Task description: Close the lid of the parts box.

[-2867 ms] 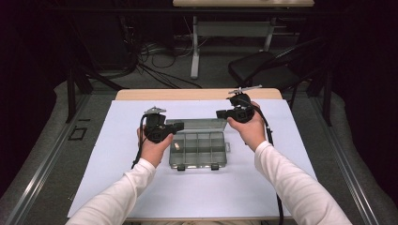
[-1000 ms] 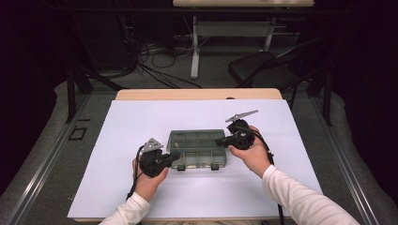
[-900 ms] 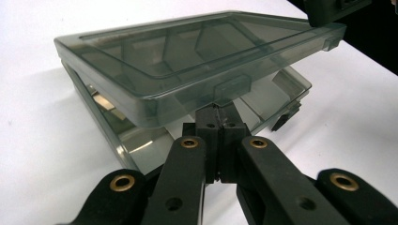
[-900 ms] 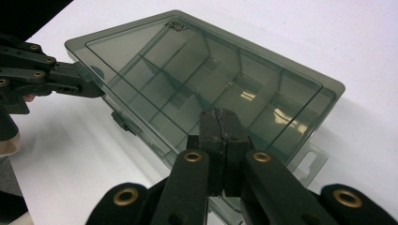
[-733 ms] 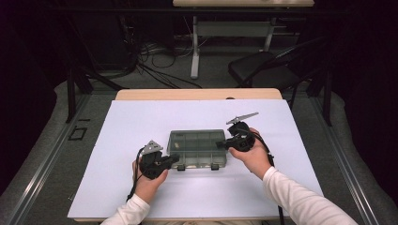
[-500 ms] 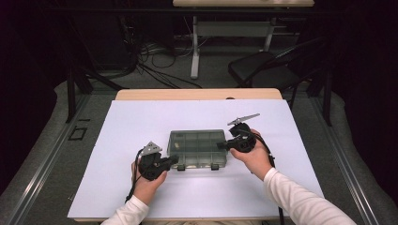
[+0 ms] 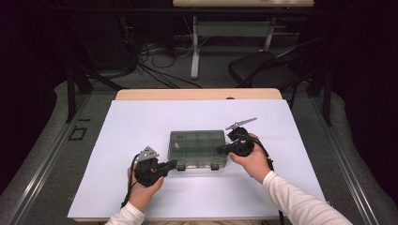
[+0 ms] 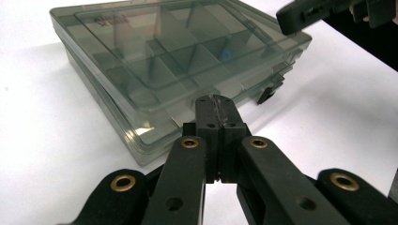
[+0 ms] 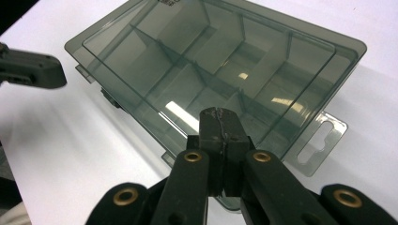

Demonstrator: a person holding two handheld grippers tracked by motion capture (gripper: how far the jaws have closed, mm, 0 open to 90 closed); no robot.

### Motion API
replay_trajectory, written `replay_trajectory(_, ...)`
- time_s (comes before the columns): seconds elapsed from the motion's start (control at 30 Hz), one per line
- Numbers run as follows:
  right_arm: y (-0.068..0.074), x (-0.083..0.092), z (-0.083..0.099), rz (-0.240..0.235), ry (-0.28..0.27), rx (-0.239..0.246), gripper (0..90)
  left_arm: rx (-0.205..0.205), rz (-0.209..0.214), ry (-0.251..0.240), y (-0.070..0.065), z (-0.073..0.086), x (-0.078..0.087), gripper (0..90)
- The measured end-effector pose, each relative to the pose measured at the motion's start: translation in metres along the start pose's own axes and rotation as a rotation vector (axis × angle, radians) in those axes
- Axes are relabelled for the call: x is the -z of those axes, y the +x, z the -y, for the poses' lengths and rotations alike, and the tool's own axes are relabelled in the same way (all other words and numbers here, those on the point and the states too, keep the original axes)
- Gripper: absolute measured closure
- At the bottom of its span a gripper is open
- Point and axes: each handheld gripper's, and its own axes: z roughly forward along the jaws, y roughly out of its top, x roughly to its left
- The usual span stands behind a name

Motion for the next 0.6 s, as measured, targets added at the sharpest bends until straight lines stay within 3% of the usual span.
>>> replay_trajectory(0.6, -0.001, -0.007, 0.01, 0.023, 0.033, 0.021, 90.0, 0.006, -0.055, -0.018, 0.013, -0.005, -0.006, 90.0)
